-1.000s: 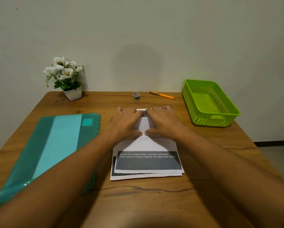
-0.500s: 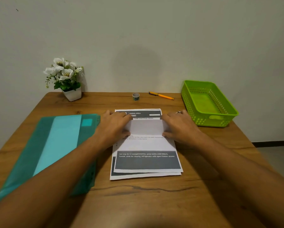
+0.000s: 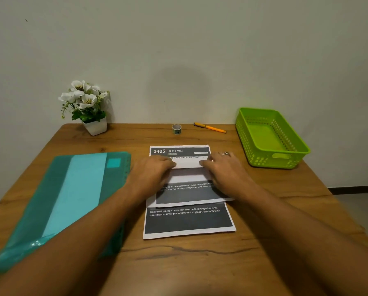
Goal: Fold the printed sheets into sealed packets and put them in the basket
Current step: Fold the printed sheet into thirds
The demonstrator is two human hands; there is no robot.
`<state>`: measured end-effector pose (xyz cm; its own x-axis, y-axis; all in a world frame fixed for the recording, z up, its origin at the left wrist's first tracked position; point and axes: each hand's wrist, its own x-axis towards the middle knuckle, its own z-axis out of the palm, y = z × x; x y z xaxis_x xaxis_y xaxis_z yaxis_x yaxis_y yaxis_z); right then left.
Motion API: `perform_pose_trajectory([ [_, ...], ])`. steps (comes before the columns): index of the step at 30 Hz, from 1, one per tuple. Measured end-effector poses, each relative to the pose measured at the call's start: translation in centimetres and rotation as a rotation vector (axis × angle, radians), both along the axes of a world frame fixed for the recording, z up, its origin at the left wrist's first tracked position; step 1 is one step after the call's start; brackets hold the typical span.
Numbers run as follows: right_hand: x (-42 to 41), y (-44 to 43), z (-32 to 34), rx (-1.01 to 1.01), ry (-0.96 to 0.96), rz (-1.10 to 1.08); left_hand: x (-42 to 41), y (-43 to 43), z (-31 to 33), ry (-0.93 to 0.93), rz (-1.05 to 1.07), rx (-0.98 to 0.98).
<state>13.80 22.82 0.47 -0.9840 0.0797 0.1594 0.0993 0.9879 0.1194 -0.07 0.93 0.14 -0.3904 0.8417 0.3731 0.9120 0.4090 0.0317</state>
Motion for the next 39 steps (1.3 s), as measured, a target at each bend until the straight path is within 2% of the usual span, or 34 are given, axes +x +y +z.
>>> perform_pose_trajectory([
  [7, 1.4, 0.0, -3.1, -0.093, -0.096, -0.021, 0.9, -0.5, -2.2, -0.106, 0.014, -0.091],
  [11, 1.0, -0.6, -3.3, -0.198, -0.021, -0.065, 0.6, 0.3, -3.0, -0.205, 0.096, -0.126],
  [14, -0.1, -1.7, -3.1, -0.288, 0.033, -0.076, 1.0, 1.1, -3.9, -0.293, 0.139, -0.23],
  [21, -2.6, -4.9, -4.9, -0.405, -0.004, 0.028, 1.5, 1.5, -4.1, -0.269, 0.164, -0.304],
  [24, -2.4, -4.0, -5.0, -0.36, -0.054, -0.003, 1.5, 1.5, -4.1, -0.249, 0.177, -0.324],
  [29, -0.1, 1.0, -5.0, -0.324, -0.136, -0.191, 1.5, 1.5, -3.9, -0.27, 0.232, -0.361],
  [33, 0.5, 2.1, -5.3, -0.308, -0.159, -0.216, 2.0, 2.8, -3.7, -0.276, 0.318, -0.392],
  [39, 0.3, 1.9, -5.6, -0.296, -0.143, -0.227, 3.6, 6.8, -3.8, -0.279, 0.195, -0.382],
])
